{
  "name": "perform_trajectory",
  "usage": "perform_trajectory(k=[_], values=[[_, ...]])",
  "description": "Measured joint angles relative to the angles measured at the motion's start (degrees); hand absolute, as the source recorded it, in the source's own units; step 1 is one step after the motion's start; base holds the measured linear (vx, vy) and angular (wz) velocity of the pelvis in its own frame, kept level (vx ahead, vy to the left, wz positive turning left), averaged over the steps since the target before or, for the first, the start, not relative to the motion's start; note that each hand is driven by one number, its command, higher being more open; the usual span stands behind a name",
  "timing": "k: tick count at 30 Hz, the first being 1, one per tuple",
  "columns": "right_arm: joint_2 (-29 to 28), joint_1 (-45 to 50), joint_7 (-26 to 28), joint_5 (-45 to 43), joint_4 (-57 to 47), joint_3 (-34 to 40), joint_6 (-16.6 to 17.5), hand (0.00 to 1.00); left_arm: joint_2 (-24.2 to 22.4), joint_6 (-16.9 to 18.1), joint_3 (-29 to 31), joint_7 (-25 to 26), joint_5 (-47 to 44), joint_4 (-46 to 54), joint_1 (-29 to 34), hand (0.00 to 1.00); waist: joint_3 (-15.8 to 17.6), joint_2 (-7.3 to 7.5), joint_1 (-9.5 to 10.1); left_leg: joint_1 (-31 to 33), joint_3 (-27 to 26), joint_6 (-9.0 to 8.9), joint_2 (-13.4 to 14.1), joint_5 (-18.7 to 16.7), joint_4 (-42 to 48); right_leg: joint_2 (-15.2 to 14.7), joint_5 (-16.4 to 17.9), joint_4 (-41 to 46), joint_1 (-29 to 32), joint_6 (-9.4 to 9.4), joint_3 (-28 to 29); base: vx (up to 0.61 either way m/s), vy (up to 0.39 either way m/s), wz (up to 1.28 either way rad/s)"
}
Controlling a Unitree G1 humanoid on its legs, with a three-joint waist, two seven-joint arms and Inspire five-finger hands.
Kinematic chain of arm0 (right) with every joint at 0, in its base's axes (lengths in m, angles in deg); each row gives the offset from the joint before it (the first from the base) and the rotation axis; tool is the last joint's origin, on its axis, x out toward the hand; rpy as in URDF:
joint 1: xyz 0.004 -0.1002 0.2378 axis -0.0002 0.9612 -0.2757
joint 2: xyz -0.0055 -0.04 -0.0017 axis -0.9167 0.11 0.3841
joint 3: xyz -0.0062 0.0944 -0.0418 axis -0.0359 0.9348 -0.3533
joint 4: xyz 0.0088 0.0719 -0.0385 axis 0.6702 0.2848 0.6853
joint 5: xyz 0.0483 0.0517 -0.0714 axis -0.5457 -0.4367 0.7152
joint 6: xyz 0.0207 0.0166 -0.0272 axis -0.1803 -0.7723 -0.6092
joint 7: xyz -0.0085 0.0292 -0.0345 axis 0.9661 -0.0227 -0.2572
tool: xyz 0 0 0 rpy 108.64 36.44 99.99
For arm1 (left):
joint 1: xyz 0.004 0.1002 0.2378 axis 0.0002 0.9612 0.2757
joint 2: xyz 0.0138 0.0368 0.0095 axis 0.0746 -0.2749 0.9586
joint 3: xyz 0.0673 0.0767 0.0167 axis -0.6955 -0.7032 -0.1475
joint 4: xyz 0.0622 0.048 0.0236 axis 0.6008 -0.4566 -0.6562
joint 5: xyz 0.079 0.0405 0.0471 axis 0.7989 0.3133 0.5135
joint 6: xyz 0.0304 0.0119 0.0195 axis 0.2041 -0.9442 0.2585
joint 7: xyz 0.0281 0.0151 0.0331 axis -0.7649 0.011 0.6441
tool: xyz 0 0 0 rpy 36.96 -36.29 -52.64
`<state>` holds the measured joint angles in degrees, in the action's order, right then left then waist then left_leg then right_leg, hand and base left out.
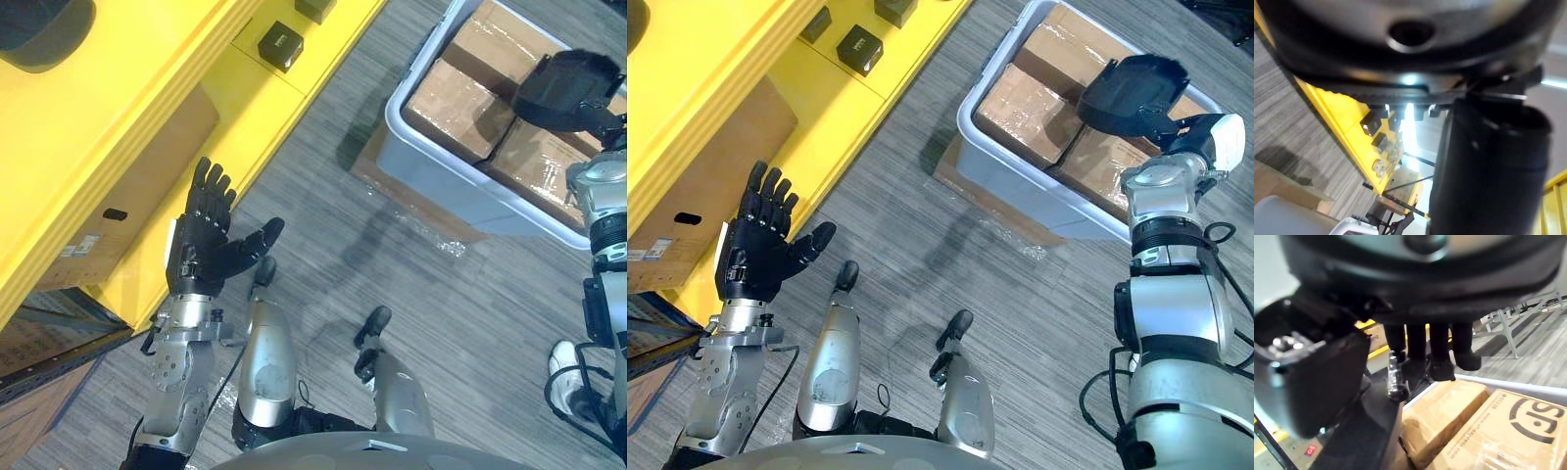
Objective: Walk over and take three plastic housings, then place them on the shelf
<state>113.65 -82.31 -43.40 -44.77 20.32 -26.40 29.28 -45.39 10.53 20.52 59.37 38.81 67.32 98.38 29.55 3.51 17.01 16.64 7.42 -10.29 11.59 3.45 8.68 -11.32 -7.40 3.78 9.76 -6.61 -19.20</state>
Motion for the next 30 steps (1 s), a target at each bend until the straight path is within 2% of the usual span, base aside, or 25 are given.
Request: perform_trajectory(k=[6,10,16,18,19,22,24,25,26,28,30], values=[[-1.9,1.9,-1.2,1.7,-0.4,1.8,2.3,0.0,1.2,-0.4,0.0,0.1,2.4,0.2,-3.4,1.0,-0.1,0.17,-0.07,-0.3,-0.3,-0.08,0.0,0.2,-0.2,0.0,0.0,0.0,0.0,-0.01,0.5,0.0,-0.001,-0.01],[-3.8,2.9,-1.9,3.5,-0.4,2.5,2.5,0.0,2.4,-0.5,0.2,0.0,1.9,0.3,-6.2,1.0,-0.1,0.25,-0.13,-1.2,-0.8,-0.14,0.1,0.8,-1.3,0.0,0.0,0.0,-0.1,-0.03,0.7,0.01,-0.004,-0.03],[-6.4,5.9,-1.6,3.8,-0.2,5.0,2.3,0.0,3.9,-0.9,1.4,0.2,-0.3,0.0,-11.2,1.0,-0.5,1.0,-0.02,-0.5,-0.8,-0.17,0.1,0.9,-1.2,0.0,0.0,-0.1,0.5,-0.05,0.7,0.0,-0.001,-0.01],[-7.7,6.5,-1.6,3.7,1.2,6.3,2.6,0.0,3.9,-1.1,2.4,0.2,-0.5,-1.3,-12.5,1.0,-1.0,1.8,-0.03,1.3,-0.8,0.02,0.1,0.8,-0.9,0.1,-0.3,-0.7,1.9,-0.48,0.7,0.0,0.0,0.0],[-8.0,6.5,-1.7,3.6,1.9,6.7,2.9,1.0,3.9,-1.3,2.4,0.2,-0.5,-2.0,-12.8,1.0,-1.0,1.83,0.0,1.6,-0.7,0.0,0.0,0.8,-0.8,0.1,-0.4,-0.9,1.9,-0.6,0.7,0.0,0.0,0.04],[-9.5,7.5,-2.5,1.6,2.0,7.7,5.5,1.0,3.7,-1.9,2.5,0.9,-0.1,-4.4,-12.3,1.0,-1.0,1.92,-0.12,1.9,-0.5,-0.25,0.0,0.9,-0.8,0.1,-0.4,-0.9,2.1,-0.62,0.7,0.01,0.001,0.02],[-9.5,9.1,-3.8,-0.9,-1.7,7.8,9.5,1.0,3.3,-1.9,2.6,1.2,-0.1,-4.3,-10.2,1.0,-1.0,1.92,-0.2,1.9,-0.5,-0.25,0.0,0.9,-0.8,0.1,-0.5,-0.9,2.1,-0.61,0.7,0.04,-0.001,0.01],[-9.6,10.7,-5.2,-0.9,-6.9,8.6,12.6,1.0,2.7,-1.9,2.8,1.4,-0.1,-4.3,-9.0,1.0,-1.0,1.93,-0.27,1.8,-0.5,-0.27,0.0,0.8,-0.8,0.1,-0.5,-0.9,2.0,-0.61,0.7,0.04,0.003,0.0],[-9.6,11.1,-5.4,-0.9,-8.1,8.8,13.4,1.0,2.6,-1.9,2.9,1.5,-0.1,-4.2,-8.7,1.0,-1.0,1.93,-0.32,1.8,-0.5,-0.26,0.0,0.8,-0.8,0.1,-0.5,-0.9,2.0,-0.61,0.7,0.03,0.004,0.0],[-9.8,15.4,-6.1,-0.6,-20.6,9.7,19.0,1.0,0.7,-1.8,4.3,1.5,-0.1,-2.6,-6.0,1.0,-1.0,2.02,-0.63,0.2,-0.5,-0.35,0.0,0.6,-1.1,0.1,-0.4,-0.9,0.7,-0.52,0.7,0.02,0.001,-0.01],[-11.6,19.2,-6.2,0.2,-29.1,10.7,22.3,1.0,-1.2,-1.8,5.8,1.5,-0.1,-0.3,-3.9,1.0,-1.0,2.21,-0.85,-2.3,-0.9,-0.48,0.0,0.3,-1.6,0.1,-0.3,-0.9,-1.3,-0.39,0.8,0.04,0.006,-0.05]])
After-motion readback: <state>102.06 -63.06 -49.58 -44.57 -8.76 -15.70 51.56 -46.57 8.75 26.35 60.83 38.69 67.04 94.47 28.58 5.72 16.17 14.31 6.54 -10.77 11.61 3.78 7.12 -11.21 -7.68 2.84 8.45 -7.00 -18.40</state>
